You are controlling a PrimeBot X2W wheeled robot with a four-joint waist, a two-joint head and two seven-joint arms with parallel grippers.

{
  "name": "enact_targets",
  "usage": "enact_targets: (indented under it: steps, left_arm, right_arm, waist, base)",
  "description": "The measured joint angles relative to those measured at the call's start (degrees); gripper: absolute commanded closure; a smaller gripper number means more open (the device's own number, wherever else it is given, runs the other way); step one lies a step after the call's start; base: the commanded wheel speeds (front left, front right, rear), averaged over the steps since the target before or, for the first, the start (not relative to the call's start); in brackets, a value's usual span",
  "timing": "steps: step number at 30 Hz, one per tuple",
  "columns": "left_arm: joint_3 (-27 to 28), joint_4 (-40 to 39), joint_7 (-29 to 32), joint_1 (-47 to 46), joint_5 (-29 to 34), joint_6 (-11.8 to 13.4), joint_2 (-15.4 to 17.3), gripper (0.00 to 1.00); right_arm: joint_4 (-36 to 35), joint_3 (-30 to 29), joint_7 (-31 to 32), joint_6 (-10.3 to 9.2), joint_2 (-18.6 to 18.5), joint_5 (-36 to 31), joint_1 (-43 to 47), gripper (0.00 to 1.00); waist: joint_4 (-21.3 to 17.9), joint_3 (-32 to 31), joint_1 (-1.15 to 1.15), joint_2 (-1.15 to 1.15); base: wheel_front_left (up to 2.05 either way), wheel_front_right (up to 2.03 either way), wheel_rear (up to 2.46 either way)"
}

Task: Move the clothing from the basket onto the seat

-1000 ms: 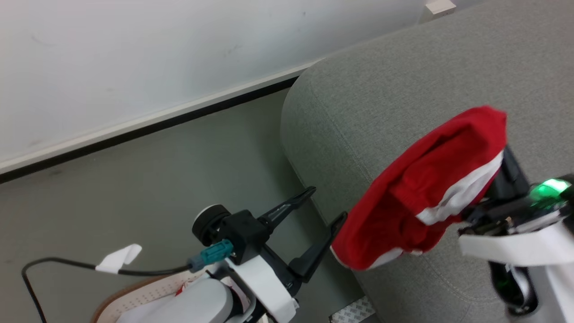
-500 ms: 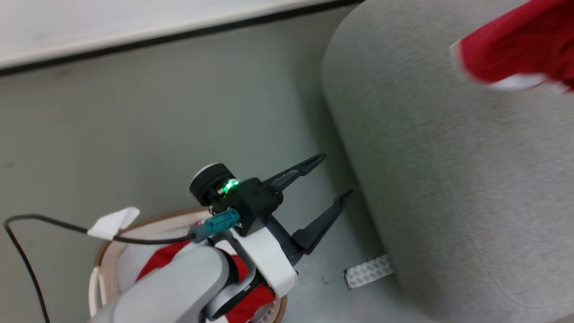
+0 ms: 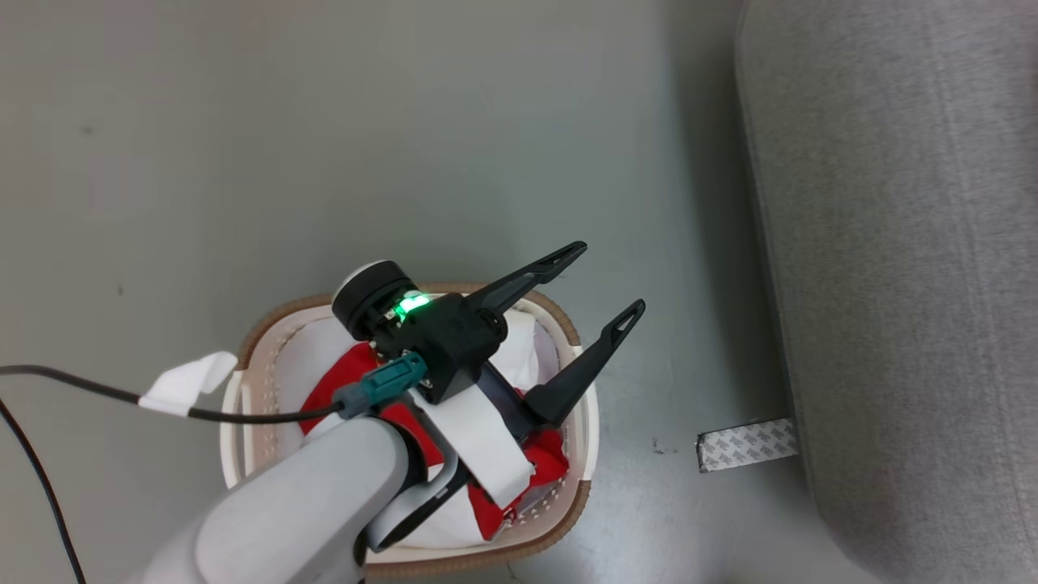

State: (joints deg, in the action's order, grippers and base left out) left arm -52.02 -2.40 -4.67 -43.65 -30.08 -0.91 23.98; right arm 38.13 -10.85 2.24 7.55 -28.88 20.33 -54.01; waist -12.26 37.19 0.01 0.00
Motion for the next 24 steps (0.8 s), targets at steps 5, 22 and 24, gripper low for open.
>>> enact_targets:
  steps: [5,22,24]
  left_arm:
    - [-0.02,0.53,-0.48,-0.23,0.02,0.05,-0.23,0.00]
    - [1.42,4.14,-5.76,7.55,-3.86,3.15,0.19,0.00]
    - [1.68,4.39,-6.54,9.51,-4.49,3.90,0.42,0.00]
  right_arm:
    - [7.69,2.52,5.19,0.00,-0.64,0.58,2.46,1.00]
    - [-2.67,25.51,24.21,0.01,-10.72,12.99,5.81,0.00]
    - [-5.59,27.42,28.69,0.01,-12.85,14.06,6.49,0.00]
  waist:
    - [1.19,0.99,0.00,0.00]
    - [-1.27,-13.59,-0.02,0.00]
    - [-1.34,-16.53,-0.02,0.00]
  base:
    - [0.00,0.00,0.00]
    - [0.00,0.00,0.00]
    - [0.00,0.00,0.00]
